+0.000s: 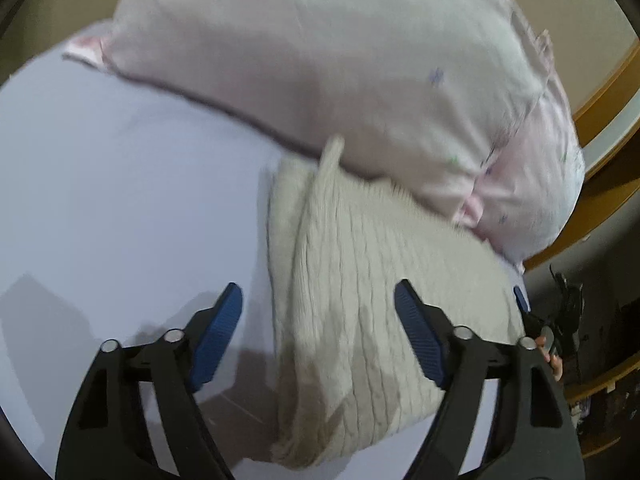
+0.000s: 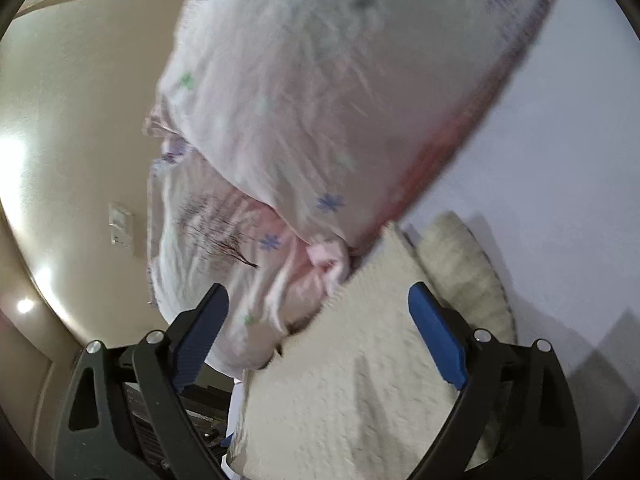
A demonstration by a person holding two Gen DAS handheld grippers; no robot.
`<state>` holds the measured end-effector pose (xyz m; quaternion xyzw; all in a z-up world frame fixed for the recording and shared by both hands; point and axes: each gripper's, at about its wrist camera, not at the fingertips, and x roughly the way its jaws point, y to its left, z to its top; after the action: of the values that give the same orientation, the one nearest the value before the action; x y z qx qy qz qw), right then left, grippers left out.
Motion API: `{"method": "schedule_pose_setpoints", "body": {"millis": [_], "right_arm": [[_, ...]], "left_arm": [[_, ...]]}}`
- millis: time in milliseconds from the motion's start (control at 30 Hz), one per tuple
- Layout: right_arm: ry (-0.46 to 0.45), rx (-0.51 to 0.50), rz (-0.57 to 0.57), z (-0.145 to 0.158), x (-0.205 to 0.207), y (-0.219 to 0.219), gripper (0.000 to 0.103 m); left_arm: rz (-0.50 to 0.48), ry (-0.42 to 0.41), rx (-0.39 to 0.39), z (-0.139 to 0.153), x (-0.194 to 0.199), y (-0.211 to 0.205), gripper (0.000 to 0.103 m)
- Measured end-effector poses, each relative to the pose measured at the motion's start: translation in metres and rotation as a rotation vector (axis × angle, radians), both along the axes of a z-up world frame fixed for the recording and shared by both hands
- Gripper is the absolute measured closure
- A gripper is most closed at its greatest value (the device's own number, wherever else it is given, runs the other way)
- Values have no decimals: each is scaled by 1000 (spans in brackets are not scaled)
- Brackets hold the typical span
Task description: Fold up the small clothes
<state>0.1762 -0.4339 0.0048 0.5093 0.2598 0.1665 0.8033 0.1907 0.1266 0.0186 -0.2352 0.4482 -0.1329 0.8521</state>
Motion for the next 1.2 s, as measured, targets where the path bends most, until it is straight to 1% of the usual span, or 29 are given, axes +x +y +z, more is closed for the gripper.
{"method": "schedule_pose_setpoints", "body": {"millis": [33, 100, 133, 167, 200, 233, 267, 300, 367, 400, 433, 467, 533, 600, 633, 667, 700, 733, 800, 833, 900, 933, 967, 1000, 1033, 1067, 1100, 1133, 1200], "right_arm": [[4, 13, 8, -3, 2, 2, 11], [-14, 5, 14, 0, 2, 5, 11], [-22, -1, 19, 0, 5, 8, 11], [-27, 1, 27, -1, 5, 9, 11], [-29, 12, 37, -1, 8, 13, 9], [-29, 24, 46, -3, 10, 15, 9], [-25, 30, 51, -4, 10, 15, 9], [-25, 36, 53, -4, 9, 12, 9], [-30, 60, 57, -4, 9, 10, 9], [-35, 81, 59, -4, 8, 8, 9], [-40, 95, 61, -4, 7, 6, 9], [-46, 104, 65, -2, 7, 5, 9], [-57, 97, 67, 3, 7, 2, 9], [-77, 48, 53, 12, 4, 1, 9], [-85, 11, 42, 18, 2, -1, 9], [-88, -19, 27, 22, 0, -3, 9], [-96, -71, -3, 28, -3, -6, 9], [-97, -108, -27, 31, -6, -9, 9], [-88, -173, -82, 35, -11, -19, 9], [-75, -203, -111, 36, -14, -25, 9], [-49, -242, -145, 35, -17, -34, 9], [-39, -254, -155, 35, -18, -37, 9], [-33, -259, -160, 35, -19, -40, 9], [-29, -255, -158, 36, -19, -43, 9], [-30, -239, -142, 36, -18, -45, 9], [-28, -224, -122, 35, -17, -45, 9], [-19, -205, -86, 34, -14, -44, 9], [2, -195, -44, 32, -9, -42, 8], [50, -188, 30, 27, -1, -36, 8]], "left_arm": [[-4, 20, 0, -3, 1, -4, 33], [16, 21, 4, -4, -3, -4, 40], [28, 28, -6, -6, -5, 1, 47], [54, 59, -64, -12, -4, 4, 62], [80, 67, -104, -13, -4, 7, 63], [135, 79, -153, -17, -5, 11, 72], [139, 100, -205, -21, -2, 11, 86], [146, 128, -294, -29, 0, 12, 86], [176, 136, -391, -31, 1, 15, 88], [164, 116, -437, -24, 1, 12, 89], [156, 93, -449, -15, 1, 9, 89], [121, 38, -466, 4, 2, -2, 89], [28, -58, -450, 46, 5, -36, 89], [-87, -126, -440, 76, 12, -83, 89], [-138, -143, -441, 84, 15, -105, 89], [-231, -161, -435, 92, 22, -150, 89], [-286, -160, -427, 92, 27, -181, 89], [-329, -149, -419, 89, 33, -209, 89], [-414, -84, -382, 68, 52, -284, 89], [-469, -7, -375, 50, 67, -325, 89], [-522, 113, -402, 28, 80, -360, 89], [-547, 173, -455, 19, 81, -370, 87], [-560, 166, -487, 20, 78, -367, 81], [-570, 133, -512, 24, 75, -360, 78], [-579, 74, -558, 34, 71, -342, 78], [-567, 40, -578, 41, 67, -326, 65], [-519, -12, -576, 51, 62, -299, 54], [-483, -43, -555, 56, 58, -281, 37], [-361, -127, -360, 67, 46, -234, 34]]}}
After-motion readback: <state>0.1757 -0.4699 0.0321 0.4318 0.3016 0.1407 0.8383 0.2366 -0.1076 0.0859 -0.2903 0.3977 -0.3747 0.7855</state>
